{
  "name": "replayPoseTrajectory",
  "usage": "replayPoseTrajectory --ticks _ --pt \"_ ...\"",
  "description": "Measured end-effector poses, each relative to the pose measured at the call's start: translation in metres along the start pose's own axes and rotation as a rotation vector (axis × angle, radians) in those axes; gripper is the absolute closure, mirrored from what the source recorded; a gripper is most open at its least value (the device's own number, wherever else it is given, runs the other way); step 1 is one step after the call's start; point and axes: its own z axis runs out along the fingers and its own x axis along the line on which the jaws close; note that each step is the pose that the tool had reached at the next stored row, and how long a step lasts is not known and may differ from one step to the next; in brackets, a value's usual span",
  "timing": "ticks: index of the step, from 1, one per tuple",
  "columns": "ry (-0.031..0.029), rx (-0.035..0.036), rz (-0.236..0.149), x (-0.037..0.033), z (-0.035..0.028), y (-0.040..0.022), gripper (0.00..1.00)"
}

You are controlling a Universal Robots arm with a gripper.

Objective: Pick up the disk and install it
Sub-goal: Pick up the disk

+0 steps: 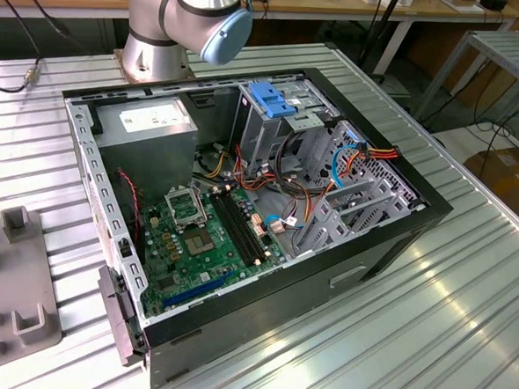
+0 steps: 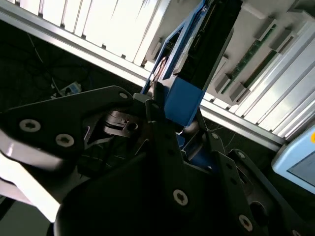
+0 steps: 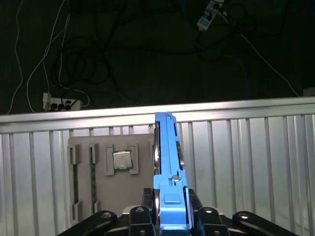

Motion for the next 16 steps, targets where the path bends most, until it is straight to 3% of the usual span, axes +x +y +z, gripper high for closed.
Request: replayPoseTrajectory --ticks 11,16 --pt "0.0006 -0.0091 0.000 -0.0010 -0.0565 0.0014 0.63" --pt "0.0010 -0.0132 0.000 -0.0015 -0.0793 0.0019 0.63"
